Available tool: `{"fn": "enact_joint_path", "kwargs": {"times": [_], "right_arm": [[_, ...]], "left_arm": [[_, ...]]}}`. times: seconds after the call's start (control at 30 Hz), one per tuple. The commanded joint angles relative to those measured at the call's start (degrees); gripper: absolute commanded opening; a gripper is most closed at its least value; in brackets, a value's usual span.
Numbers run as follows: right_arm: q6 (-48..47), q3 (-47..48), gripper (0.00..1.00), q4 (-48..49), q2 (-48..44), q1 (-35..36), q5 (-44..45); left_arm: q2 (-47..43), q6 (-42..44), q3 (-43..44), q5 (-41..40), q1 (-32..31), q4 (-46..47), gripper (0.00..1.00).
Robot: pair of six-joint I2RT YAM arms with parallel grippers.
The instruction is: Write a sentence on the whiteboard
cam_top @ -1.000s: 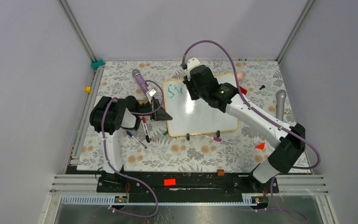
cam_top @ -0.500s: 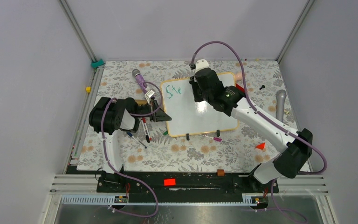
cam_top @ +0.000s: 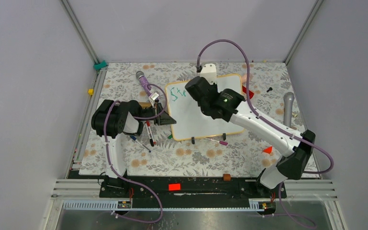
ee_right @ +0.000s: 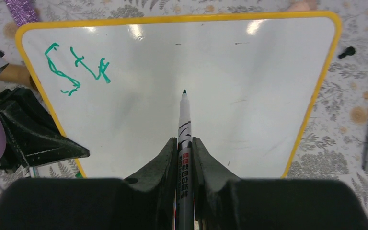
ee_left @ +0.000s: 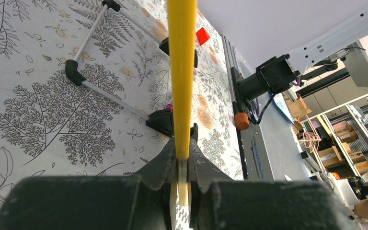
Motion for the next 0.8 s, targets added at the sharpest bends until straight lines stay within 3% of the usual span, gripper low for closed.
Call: {"fn": "enact_joint_path", "kwargs": {"times": [0.0, 0.17, 0.4, 0.67, 0.77], "right_arm": [[7.7, 7.8, 0.00, -12.0, 3.7, 4.4, 16.1], [11.1, 12.5, 0.00, -15.5, 5.7, 4.8, 10.0], [6.7, 14.2, 0.00, -12.2, 5.3, 4.8, 14.2], [-2.9, 17.9, 0.00, -13.4, 7.5, 4.8, 7.1], [-4.9, 14.8, 0.00, -10.0, 5.8, 4.7, 4.9]], "left_arm": [[-0.7, 0.4, 0.5, 2.5, 0.3, 0.2, 0.00], [-0.5, 0.0, 0.9, 3.1, 0.3, 0.2, 0.00], [-0.5, -0.3, 1.1, 3.5, 0.3, 0.2, 0.00], [-0.1, -0.9, 1.3, 3.4, 0.4, 0.2, 0.00], [-0.1, -1.0, 1.1, 3.0, 0.4, 0.2, 0.00]]}}
